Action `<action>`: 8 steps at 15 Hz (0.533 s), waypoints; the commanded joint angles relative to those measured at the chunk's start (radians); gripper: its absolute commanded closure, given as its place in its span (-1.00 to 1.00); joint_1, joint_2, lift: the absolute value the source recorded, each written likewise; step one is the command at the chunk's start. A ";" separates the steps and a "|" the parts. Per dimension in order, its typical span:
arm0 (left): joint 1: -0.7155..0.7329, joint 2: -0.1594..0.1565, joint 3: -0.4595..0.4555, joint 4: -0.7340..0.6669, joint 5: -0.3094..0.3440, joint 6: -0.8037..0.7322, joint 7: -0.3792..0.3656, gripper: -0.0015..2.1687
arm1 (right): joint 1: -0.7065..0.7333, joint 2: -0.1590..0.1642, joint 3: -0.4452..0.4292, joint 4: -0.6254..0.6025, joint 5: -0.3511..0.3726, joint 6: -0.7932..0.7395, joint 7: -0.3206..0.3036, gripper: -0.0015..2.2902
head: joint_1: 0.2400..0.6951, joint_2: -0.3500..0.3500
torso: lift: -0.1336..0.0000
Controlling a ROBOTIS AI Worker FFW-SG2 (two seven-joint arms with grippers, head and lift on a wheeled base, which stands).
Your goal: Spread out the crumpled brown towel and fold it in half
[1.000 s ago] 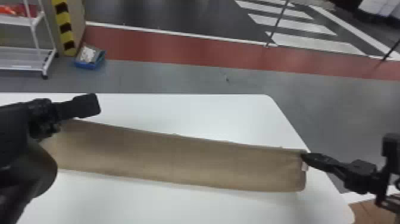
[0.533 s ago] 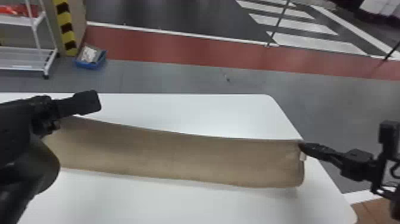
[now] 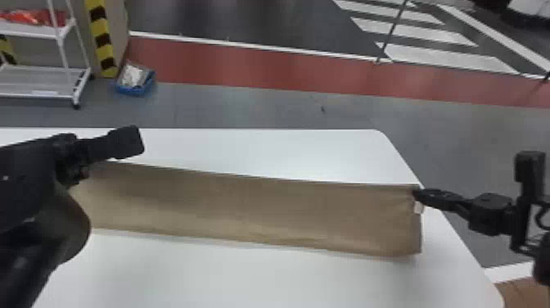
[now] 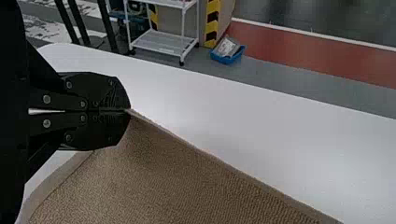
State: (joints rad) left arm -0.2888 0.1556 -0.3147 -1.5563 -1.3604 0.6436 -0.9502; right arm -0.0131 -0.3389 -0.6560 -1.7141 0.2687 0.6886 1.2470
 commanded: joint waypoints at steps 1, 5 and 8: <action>-0.009 -0.002 -0.003 0.022 0.000 0.000 0.005 0.09 | -0.013 0.001 0.024 0.027 0.029 -0.017 -0.006 0.98 | 1.00 -0.71 | -0.85; -0.018 -0.004 -0.018 0.025 0.000 0.000 0.017 0.09 | -0.027 -0.002 0.027 0.074 0.053 -0.045 -0.017 0.98 | 1.00 -0.71 | -0.85; -0.035 -0.015 -0.035 0.045 -0.002 0.000 0.022 0.09 | -0.021 -0.003 0.022 0.102 0.066 -0.079 -0.017 0.98 | 1.00 -0.73 | -0.85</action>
State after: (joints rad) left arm -0.3177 0.1459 -0.3421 -1.5169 -1.3615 0.6445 -0.9290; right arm -0.0375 -0.3415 -0.6312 -1.6266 0.3289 0.6268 1.2302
